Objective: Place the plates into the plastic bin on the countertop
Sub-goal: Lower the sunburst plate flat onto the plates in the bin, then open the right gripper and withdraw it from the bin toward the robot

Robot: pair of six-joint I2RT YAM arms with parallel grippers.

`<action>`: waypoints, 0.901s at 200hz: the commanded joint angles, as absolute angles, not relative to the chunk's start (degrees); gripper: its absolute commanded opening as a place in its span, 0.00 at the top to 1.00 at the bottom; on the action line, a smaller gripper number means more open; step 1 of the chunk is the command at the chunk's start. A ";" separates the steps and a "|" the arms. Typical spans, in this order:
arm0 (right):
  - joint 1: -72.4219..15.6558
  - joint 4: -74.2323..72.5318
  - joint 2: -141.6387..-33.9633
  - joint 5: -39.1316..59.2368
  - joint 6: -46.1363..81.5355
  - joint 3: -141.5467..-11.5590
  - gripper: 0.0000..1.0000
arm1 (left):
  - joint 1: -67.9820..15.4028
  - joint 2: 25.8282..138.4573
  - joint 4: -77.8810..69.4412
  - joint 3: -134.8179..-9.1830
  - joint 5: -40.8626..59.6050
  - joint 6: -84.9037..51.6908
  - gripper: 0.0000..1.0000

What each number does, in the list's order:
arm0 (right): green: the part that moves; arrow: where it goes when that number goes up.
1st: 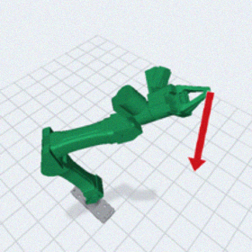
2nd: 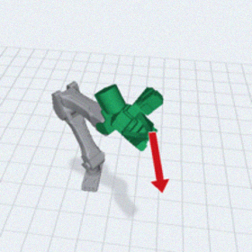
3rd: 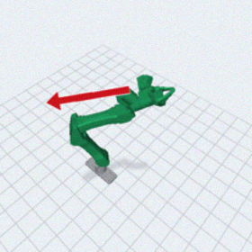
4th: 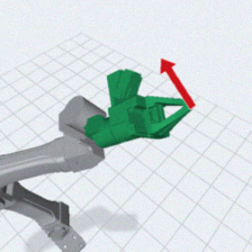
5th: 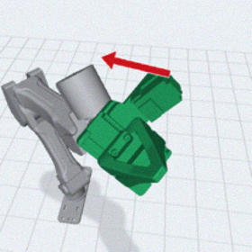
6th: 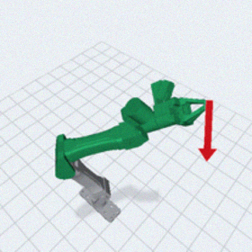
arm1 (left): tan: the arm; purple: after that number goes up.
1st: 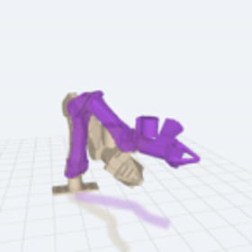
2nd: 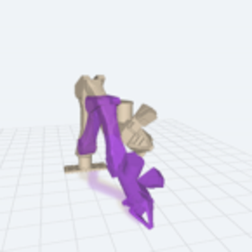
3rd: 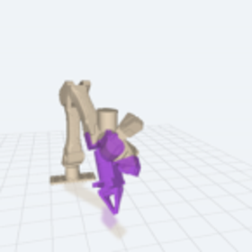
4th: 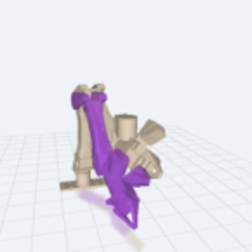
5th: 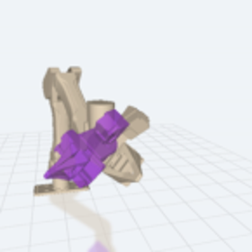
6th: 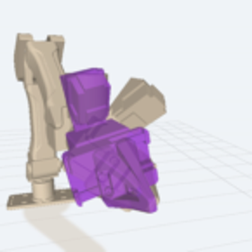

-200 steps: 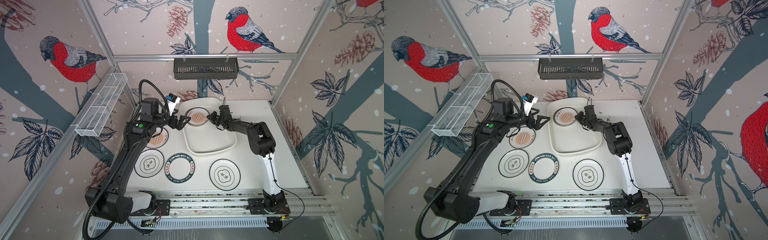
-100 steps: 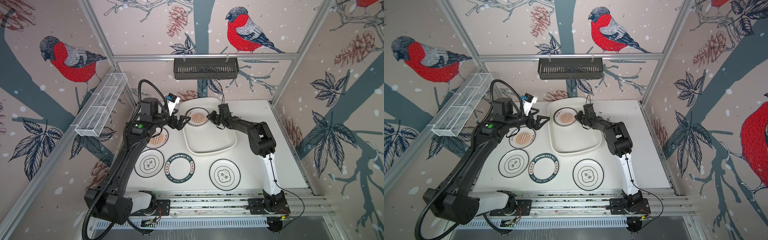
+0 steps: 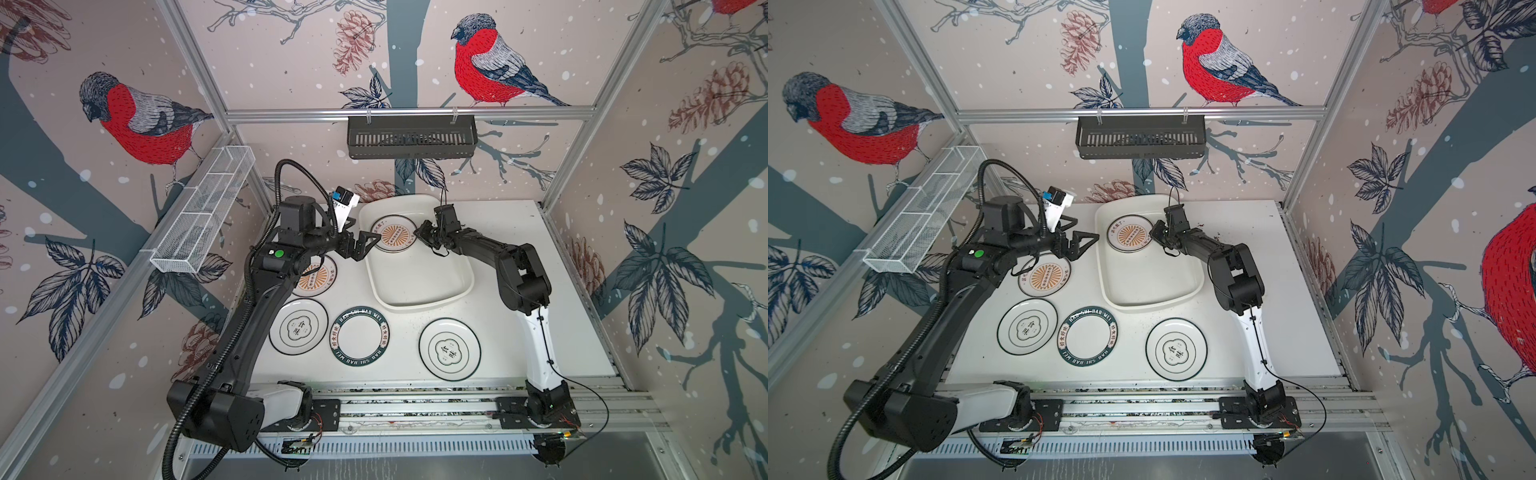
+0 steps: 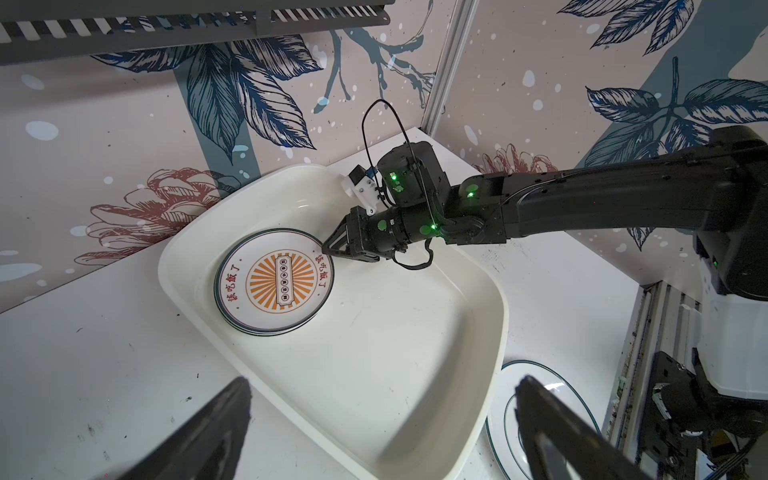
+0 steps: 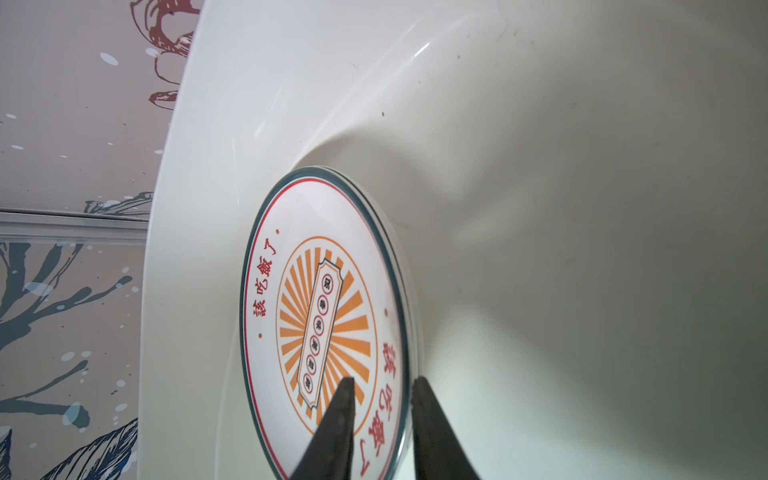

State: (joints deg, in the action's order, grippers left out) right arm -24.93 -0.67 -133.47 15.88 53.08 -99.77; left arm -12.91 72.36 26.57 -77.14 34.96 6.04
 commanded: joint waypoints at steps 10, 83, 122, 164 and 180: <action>-25.22 0.67 -133.54 14.41 51.86 -101.56 0.74 | -12.95 72.04 25.93 -76.83 36.35 6.16 0.02; -25.30 1.93 -130.53 12.76 50.48 -101.00 0.72 | -12.96 71.99 25.50 -76.43 36.28 6.15 0.02; -25.54 1.01 -121.40 12.32 48.33 -95.59 0.72 | -13.00 71.87 25.67 -76.50 35.82 6.85 0.02; -26.01 -1.74 -103.17 11.60 46.97 -79.11 0.71 | -13.00 70.59 24.79 -74.32 35.07 8.45 0.02; -26.00 -1.86 -95.07 11.01 46.33 -71.61 0.70 | -13.01 70.02 24.44 -73.18 34.97 9.20 0.02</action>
